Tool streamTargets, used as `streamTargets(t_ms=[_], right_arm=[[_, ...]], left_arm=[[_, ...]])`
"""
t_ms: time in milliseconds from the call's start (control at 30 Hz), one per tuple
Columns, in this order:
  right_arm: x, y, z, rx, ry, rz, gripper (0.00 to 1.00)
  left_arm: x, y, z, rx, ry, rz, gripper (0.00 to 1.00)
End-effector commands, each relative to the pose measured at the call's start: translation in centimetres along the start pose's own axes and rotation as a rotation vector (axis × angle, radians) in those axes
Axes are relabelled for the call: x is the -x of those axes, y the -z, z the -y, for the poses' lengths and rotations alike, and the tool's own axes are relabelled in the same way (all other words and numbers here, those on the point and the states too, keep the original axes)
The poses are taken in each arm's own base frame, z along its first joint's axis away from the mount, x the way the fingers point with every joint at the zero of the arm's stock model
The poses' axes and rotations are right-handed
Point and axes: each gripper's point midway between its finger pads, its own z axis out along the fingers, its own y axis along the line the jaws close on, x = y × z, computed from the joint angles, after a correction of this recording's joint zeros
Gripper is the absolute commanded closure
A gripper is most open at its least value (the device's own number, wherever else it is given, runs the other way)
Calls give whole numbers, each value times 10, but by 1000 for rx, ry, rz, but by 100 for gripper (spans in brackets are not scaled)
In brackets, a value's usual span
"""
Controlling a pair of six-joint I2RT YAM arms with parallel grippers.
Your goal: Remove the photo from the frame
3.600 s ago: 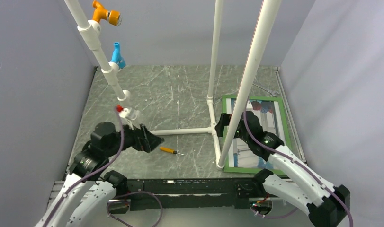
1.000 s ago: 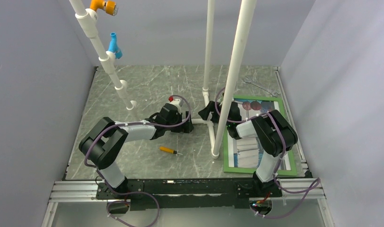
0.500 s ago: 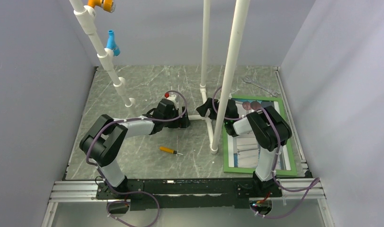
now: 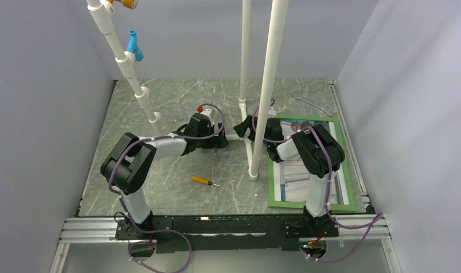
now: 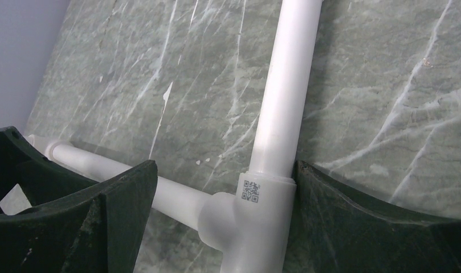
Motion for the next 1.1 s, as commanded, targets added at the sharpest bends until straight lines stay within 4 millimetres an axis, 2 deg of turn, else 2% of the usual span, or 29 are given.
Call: streamTargets(t_ms=[0,433,1067], right_arm=[[-61,8,30,-117,-67,-188,7],[-58,-5,30,-118,-72,-192,7],[-51,-25,31,-136,-71,-201,6]], left_arm=[[17,-13,-27,77,-20,40,1],[22,-23,-38,87,1,27,1],[33,-39,-40,78,19,26,1]])
